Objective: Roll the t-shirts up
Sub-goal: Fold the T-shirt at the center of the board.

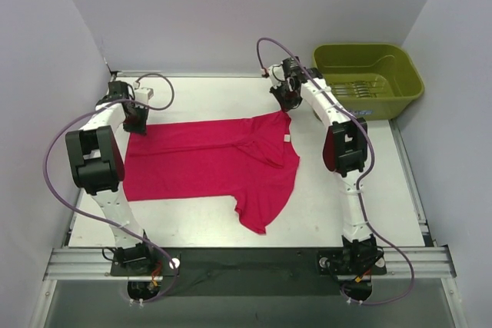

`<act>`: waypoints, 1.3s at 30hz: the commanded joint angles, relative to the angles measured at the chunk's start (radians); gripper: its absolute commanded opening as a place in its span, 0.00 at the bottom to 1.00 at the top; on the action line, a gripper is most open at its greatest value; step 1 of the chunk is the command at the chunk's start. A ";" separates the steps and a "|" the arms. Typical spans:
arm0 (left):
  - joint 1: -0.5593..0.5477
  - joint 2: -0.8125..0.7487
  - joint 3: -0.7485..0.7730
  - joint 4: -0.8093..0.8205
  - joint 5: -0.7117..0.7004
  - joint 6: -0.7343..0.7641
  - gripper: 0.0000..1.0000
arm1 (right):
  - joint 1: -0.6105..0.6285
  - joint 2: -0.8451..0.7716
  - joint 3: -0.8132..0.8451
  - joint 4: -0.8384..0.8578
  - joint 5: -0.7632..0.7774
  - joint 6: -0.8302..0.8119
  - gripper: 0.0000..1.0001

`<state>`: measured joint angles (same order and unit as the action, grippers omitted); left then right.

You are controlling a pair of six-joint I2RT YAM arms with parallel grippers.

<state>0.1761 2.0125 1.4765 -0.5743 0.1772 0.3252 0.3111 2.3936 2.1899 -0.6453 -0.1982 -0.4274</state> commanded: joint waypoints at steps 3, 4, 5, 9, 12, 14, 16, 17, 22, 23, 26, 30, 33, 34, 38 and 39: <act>-0.010 0.067 0.126 -0.002 -0.007 -0.015 0.01 | 0.071 0.039 0.082 0.039 0.028 -0.065 0.00; -0.010 0.081 0.130 0.001 -0.016 -0.014 0.01 | 0.071 0.051 0.083 0.044 0.031 -0.088 0.00; -0.010 0.086 0.131 0.004 -0.025 -0.009 0.01 | 0.074 0.059 0.088 0.056 0.039 -0.097 0.00; -0.009 0.101 0.127 0.017 -0.085 -0.009 0.00 | 0.077 0.099 0.105 0.064 0.095 -0.143 0.00; -0.009 0.107 0.123 0.021 -0.096 -0.002 0.00 | 0.079 0.116 0.084 0.062 0.135 -0.200 0.00; -0.009 0.115 0.120 0.027 -0.114 -0.002 0.00 | 0.077 0.119 0.068 0.061 0.164 -0.233 0.00; -0.009 0.120 0.114 0.037 -0.145 0.000 0.00 | 0.075 0.116 0.041 0.061 0.184 -0.246 0.00; -0.007 0.120 0.113 0.039 -0.154 0.000 0.00 | 0.074 0.116 0.034 0.061 0.195 -0.249 0.00; -0.001 0.129 0.117 0.051 -0.170 0.002 0.00 | 0.065 0.113 0.001 0.059 0.266 -0.248 0.00; -0.001 0.130 0.123 0.054 -0.171 0.000 0.00 | 0.063 0.110 0.002 0.059 0.270 -0.243 0.00; -0.001 0.130 0.136 0.054 -0.193 -0.008 0.00 | 0.056 0.104 0.005 0.058 0.290 -0.223 0.00; -0.003 0.114 0.159 0.054 -0.188 -0.017 0.00 | 0.049 0.076 0.021 0.059 0.318 -0.176 0.00; -0.003 0.071 0.195 0.045 -0.095 -0.046 0.03 | 0.037 -0.006 0.021 0.082 0.221 -0.091 0.13; -0.004 0.045 0.208 0.033 -0.064 -0.063 0.07 | 0.037 -0.028 0.022 0.099 0.160 -0.068 0.18; -0.024 -0.024 0.242 0.017 0.018 -0.097 0.18 | 0.046 -0.146 -0.018 0.121 -0.030 0.025 0.33; -0.027 -0.053 0.242 0.017 0.022 -0.100 0.22 | 0.051 -0.187 -0.066 0.121 -0.076 0.045 0.39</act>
<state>0.1642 2.1063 1.6516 -0.5610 0.1017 0.2756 0.3538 2.4264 2.1792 -0.5323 -0.0673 -0.5003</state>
